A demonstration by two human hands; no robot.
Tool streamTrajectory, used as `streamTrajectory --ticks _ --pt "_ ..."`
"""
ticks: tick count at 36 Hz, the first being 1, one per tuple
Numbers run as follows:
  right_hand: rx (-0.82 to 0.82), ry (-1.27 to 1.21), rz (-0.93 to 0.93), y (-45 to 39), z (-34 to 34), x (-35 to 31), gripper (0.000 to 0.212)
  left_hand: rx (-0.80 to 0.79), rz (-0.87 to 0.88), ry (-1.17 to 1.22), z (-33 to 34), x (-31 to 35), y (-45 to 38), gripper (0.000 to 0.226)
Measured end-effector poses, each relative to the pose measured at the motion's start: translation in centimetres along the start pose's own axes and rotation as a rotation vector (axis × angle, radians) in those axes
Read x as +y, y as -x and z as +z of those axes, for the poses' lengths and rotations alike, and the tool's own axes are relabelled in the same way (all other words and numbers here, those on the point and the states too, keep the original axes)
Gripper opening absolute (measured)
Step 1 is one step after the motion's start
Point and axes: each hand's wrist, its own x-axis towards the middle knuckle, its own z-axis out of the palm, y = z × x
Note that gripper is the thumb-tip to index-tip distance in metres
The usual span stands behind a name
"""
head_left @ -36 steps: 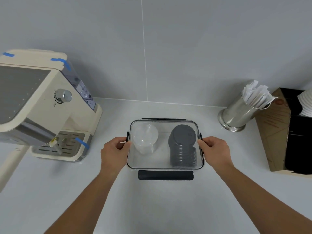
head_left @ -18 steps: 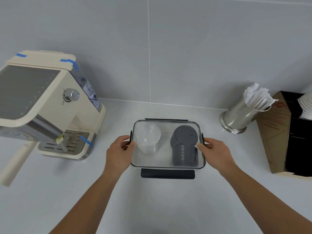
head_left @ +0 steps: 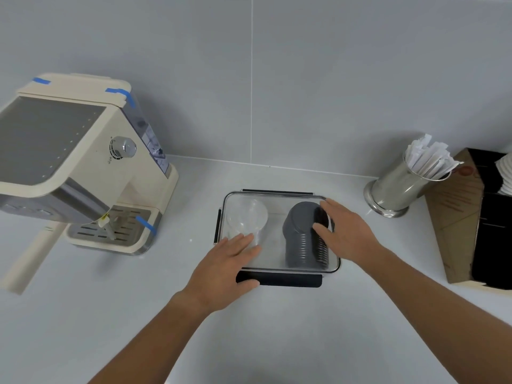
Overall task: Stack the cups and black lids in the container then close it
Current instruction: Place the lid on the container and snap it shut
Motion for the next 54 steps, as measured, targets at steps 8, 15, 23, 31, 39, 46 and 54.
streamTrajectory --ticks 8,15,23,31,39,46,54 --pt "-0.07 0.053 -0.098 -5.5 -0.3 -2.5 0.04 0.123 0.053 -0.07 0.5 0.0 -0.1 0.059" --pt "-0.119 0.076 -0.167 -8.3 -0.4 -2.9 0.031 0.144 0.064 -0.162 1.1 0.0 -0.1 0.059" --pt "-0.19 0.009 -0.177 -9.3 -0.8 -2.8 0.029 0.246 0.125 -0.264 2.3 -0.4 -0.2 0.055" --pt "-0.185 0.01 -0.17 -9.3 -1.0 -2.8 0.029 0.281 0.137 -0.232 2.9 -0.8 -0.1 0.056" --pt "-0.179 0.067 -0.105 -8.0 -1.0 -1.1 0.04 0.194 -0.002 0.097 1.7 -0.8 0.3 0.058" --pt "-0.064 -0.22 0.159 -2.6 -0.7 2.0 0.057 0.458 -0.303 0.337 -0.1 -1.5 0.1 0.037" --pt "-0.005 -0.737 0.291 2.8 0.9 2.1 0.044 0.523 -0.837 0.836 -1.3 -2.9 -2.1 0.018"
